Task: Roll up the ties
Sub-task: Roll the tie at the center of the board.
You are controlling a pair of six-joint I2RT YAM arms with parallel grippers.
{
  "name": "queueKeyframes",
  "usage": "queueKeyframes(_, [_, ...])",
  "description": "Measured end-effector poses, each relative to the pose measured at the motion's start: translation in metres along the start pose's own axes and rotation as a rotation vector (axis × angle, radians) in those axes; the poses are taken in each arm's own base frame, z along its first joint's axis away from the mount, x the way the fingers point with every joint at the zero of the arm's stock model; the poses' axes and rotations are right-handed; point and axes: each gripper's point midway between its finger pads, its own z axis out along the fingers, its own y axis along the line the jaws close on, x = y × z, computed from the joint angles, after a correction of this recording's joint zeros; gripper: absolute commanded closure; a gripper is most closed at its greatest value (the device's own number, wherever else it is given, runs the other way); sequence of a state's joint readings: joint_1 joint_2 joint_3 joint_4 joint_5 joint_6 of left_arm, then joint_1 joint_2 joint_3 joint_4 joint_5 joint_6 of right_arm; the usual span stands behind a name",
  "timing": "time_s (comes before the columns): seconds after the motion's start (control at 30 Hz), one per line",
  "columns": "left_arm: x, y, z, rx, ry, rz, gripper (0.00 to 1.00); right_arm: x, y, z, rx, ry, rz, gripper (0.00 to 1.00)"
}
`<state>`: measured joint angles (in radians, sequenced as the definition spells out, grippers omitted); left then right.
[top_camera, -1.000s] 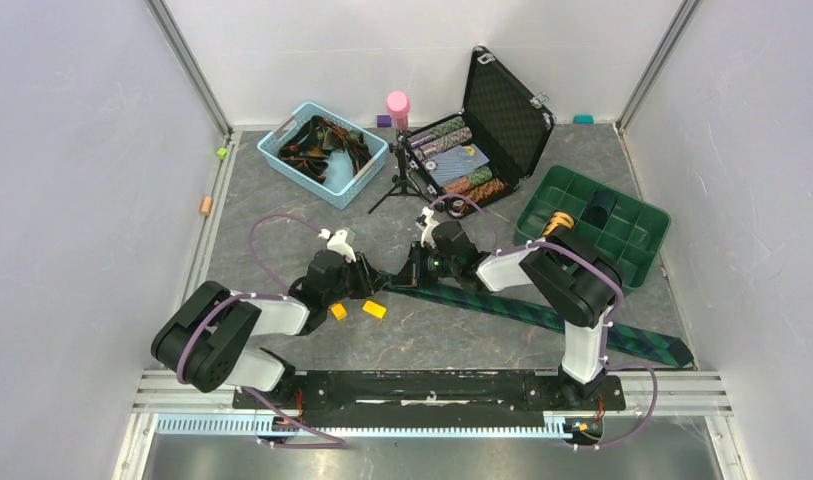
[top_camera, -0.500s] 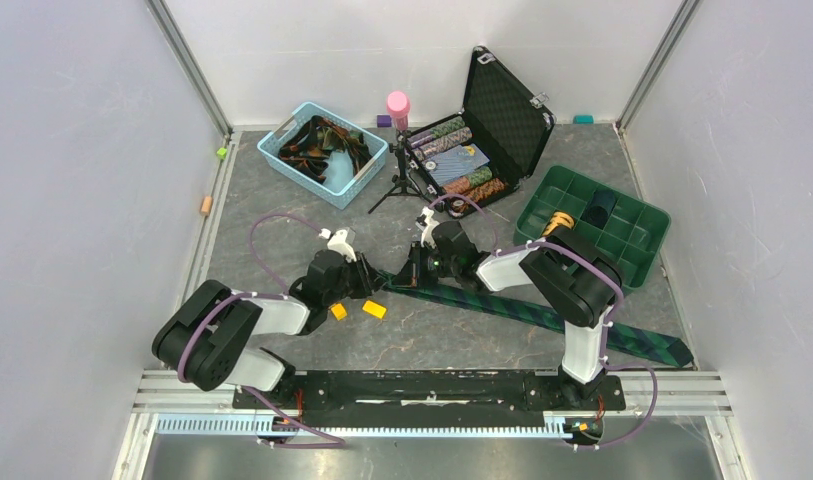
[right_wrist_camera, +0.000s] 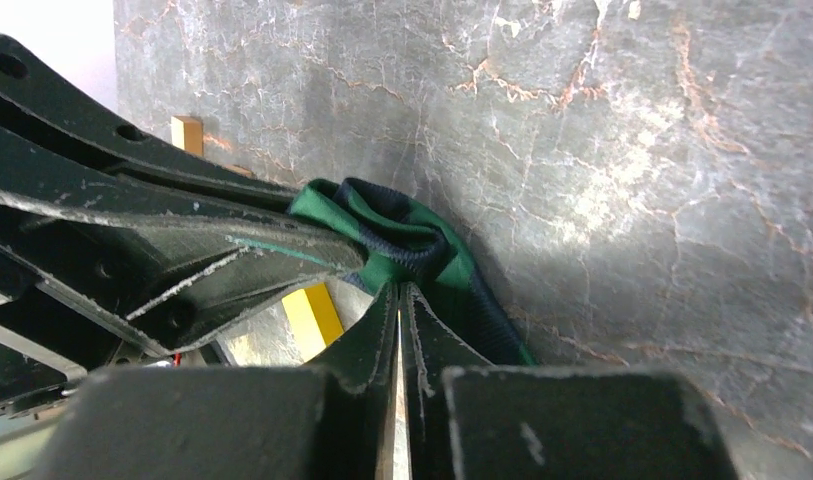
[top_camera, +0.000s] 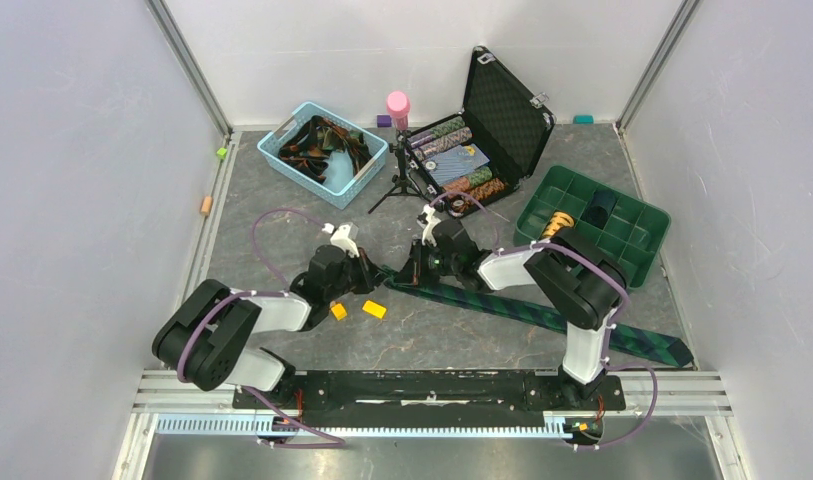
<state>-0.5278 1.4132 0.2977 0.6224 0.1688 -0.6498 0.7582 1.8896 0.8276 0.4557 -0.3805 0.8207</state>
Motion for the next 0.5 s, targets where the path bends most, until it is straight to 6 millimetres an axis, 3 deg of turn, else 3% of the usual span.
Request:
queueKeyframes(0.23, [-0.007, -0.009, 0.001, 0.006, 0.002, 0.064, 0.98, -0.013, 0.005, -0.018, 0.052, -0.039, -0.052, 0.86])
queueKeyframes(0.5, [0.000, -0.017, 0.004, -0.050, 0.040, 0.196, 0.98, -0.030, 0.011, -0.041, 0.097, -0.109, -0.118, 0.85])
